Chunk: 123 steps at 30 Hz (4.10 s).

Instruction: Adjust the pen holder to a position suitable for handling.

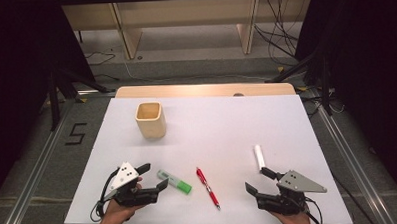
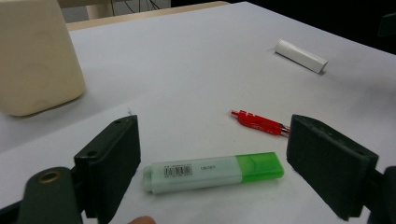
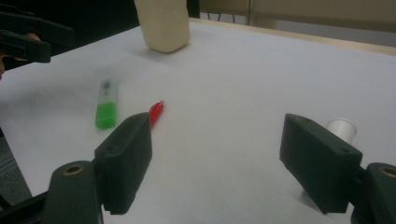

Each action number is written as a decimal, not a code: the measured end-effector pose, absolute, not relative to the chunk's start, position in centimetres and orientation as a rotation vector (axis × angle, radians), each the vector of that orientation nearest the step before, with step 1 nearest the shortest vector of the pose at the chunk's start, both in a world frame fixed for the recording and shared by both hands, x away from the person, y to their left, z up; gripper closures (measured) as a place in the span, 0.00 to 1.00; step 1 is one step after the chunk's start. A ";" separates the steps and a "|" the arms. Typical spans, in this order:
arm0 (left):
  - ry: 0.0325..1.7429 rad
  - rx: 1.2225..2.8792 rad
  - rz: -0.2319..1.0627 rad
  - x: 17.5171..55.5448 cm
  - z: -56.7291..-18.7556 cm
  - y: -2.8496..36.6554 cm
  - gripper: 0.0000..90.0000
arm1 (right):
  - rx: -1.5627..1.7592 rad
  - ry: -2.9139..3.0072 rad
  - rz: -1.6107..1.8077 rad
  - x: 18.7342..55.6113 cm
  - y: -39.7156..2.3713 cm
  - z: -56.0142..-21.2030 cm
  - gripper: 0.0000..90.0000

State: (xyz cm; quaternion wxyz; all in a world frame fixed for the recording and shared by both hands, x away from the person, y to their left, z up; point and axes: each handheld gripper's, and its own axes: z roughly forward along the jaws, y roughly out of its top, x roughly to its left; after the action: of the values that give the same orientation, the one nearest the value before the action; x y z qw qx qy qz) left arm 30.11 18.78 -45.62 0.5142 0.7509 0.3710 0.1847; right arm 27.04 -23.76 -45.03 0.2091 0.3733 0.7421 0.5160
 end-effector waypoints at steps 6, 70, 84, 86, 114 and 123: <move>0.893 1.805 0.447 30.2 -45.6 18.7 0.19 | 1.035 2.062 1.436 27.0 -23.8 -45.0 0.29; 1.329 1.805 0.601 40.7 -44.6 23.1 0.81 | 1.031 2.060 1.449 27.1 -23.5 -45.0 0.29; 1.463 1.738 0.605 45.9 -45.5 25.2 0.99 | 1.033 2.075 1.452 27.2 -23.5 -45.1 0.29; 1.469 1.731 0.596 46.6 -45.5 25.4 0.99 | 1.030 2.077 1.455 27.2 -23.5 -45.1 0.29; 1.474 1.810 0.503 51.1 -47.7 25.1 0.99 | 1.037 2.094 1.461 27.2 -23.4 -45.3 0.29; 1.469 1.811 0.482 51.2 -47.6 25.1 0.99 | 1.036 2.096 1.458 27.2 -23.3 -45.3 0.29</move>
State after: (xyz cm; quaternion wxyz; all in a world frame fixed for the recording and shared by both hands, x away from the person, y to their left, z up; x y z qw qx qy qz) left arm 51.20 25.09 -47.64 0.3710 0.7063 0.5729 0.1879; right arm 27.23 -23.34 -45.31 0.1921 0.3689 0.7465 0.5193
